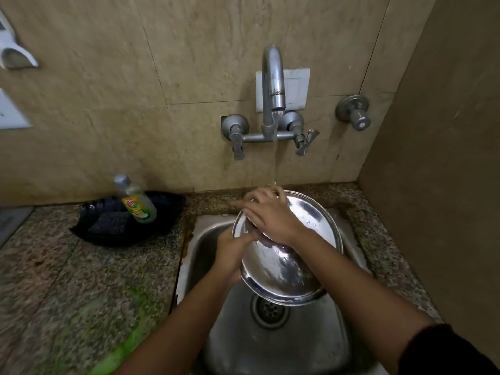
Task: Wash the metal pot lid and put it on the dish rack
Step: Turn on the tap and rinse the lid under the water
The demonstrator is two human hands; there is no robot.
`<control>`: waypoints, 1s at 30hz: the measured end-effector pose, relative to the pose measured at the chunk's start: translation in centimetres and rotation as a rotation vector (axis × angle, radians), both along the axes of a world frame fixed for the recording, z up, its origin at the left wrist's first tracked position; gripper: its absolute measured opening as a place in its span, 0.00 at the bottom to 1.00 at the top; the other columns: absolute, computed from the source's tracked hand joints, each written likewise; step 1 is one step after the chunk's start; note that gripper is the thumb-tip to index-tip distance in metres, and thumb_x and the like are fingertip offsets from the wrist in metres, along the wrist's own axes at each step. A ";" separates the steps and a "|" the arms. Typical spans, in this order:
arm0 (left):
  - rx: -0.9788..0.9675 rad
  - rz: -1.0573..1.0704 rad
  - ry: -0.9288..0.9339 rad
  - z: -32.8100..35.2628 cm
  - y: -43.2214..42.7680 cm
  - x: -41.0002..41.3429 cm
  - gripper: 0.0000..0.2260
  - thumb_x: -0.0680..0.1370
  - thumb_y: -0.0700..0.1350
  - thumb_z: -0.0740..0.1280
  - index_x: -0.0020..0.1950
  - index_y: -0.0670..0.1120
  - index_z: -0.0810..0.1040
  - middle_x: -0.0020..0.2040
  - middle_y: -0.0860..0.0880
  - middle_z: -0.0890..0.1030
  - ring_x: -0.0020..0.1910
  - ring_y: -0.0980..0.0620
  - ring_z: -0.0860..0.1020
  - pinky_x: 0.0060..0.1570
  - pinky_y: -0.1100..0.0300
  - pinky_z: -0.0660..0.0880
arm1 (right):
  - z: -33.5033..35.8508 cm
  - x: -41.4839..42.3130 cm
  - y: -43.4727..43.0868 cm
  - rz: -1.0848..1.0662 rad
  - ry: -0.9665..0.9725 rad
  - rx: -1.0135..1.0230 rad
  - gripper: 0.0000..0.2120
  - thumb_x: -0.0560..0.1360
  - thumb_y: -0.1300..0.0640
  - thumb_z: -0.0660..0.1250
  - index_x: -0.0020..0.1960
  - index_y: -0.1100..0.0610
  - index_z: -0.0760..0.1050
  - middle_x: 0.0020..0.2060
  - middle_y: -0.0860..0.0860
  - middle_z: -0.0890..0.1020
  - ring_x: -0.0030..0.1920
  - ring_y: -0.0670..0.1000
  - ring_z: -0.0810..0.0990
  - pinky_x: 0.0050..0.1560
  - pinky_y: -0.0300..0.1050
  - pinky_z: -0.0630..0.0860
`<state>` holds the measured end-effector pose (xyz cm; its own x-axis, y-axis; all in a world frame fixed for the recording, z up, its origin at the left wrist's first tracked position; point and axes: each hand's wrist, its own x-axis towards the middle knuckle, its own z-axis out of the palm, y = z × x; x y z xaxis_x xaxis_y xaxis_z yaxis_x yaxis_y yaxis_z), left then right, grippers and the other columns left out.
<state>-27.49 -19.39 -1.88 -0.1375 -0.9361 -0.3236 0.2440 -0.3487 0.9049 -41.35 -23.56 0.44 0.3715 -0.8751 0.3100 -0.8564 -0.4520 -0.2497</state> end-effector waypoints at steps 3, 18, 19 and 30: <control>-0.121 -0.038 -0.112 0.0 -1.0 0.8 0.13 0.70 0.37 0.73 0.54 0.40 0.82 0.50 0.39 0.85 0.51 0.38 0.82 0.55 0.45 0.78 | 1.4 -1.3 -1.1 0.137 0.028 -0.034 0.19 0.79 0.44 0.53 0.63 0.45 0.76 0.45 0.51 0.78 0.48 0.50 0.75 0.50 0.48 0.66; -0.417 -0.162 -0.317 4.0 -5.0 1.0 0.10 0.69 0.33 0.73 0.50 0.33 0.81 0.45 0.40 0.83 0.43 0.49 0.79 0.44 0.58 0.76 | 5.0 -2.5 -4.5 0.198 0.091 -0.089 0.25 0.76 0.36 0.54 0.36 0.56 0.73 0.31 0.51 0.79 0.31 0.51 0.76 0.32 0.43 0.64; -0.428 -0.156 -0.320 4.3 -5.0 0.9 0.10 0.70 0.33 0.73 0.50 0.33 0.82 0.45 0.40 0.83 0.43 0.49 0.80 0.45 0.58 0.76 | 5.0 -2.6 -4.7 0.198 0.056 -0.082 0.24 0.75 0.36 0.57 0.33 0.55 0.71 0.29 0.50 0.77 0.30 0.51 0.75 0.32 0.43 0.64; -0.536 -0.226 -0.427 5.7 -6.6 0.5 0.10 0.69 0.35 0.74 0.49 0.34 0.83 0.43 0.43 0.83 0.42 0.54 0.79 0.44 0.63 0.75 | 7.3 -2.7 -5.4 0.124 0.080 0.164 0.27 0.70 0.30 0.59 0.27 0.52 0.68 0.25 0.48 0.73 0.27 0.48 0.71 0.31 0.45 0.66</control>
